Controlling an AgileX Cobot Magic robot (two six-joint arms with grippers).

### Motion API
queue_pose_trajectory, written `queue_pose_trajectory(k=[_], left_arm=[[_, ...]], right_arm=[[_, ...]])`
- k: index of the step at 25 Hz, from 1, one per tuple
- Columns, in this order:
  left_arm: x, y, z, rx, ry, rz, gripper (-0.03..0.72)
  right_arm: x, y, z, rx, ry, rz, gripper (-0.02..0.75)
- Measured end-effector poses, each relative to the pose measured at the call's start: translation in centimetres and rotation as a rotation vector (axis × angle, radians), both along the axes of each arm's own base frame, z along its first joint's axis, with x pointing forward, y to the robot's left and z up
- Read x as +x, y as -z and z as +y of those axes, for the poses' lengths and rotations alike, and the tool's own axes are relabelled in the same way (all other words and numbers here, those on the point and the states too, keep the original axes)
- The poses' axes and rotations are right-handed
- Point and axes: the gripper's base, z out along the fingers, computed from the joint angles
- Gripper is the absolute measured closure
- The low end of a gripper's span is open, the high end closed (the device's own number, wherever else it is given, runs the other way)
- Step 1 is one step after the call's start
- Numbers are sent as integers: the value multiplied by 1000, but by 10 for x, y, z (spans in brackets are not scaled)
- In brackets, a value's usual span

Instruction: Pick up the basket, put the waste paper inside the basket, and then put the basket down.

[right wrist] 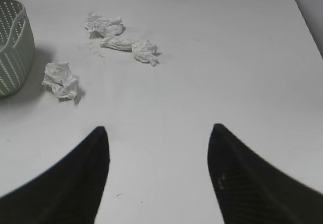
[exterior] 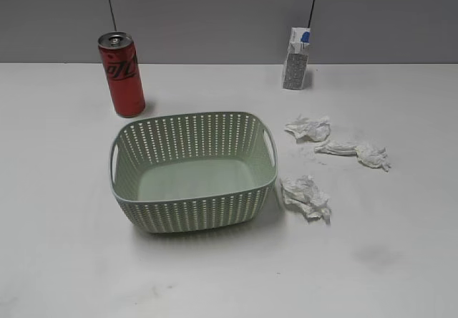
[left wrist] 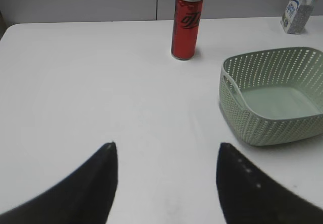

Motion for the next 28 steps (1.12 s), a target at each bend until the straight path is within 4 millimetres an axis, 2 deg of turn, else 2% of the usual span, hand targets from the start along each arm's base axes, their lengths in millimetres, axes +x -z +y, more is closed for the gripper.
queue_pose_trajectory(k=[28], left_arm=[[1, -1, 0, -4, -1, -16, 217]], right_arm=[[0, 0, 0, 0, 0, 0, 272]])
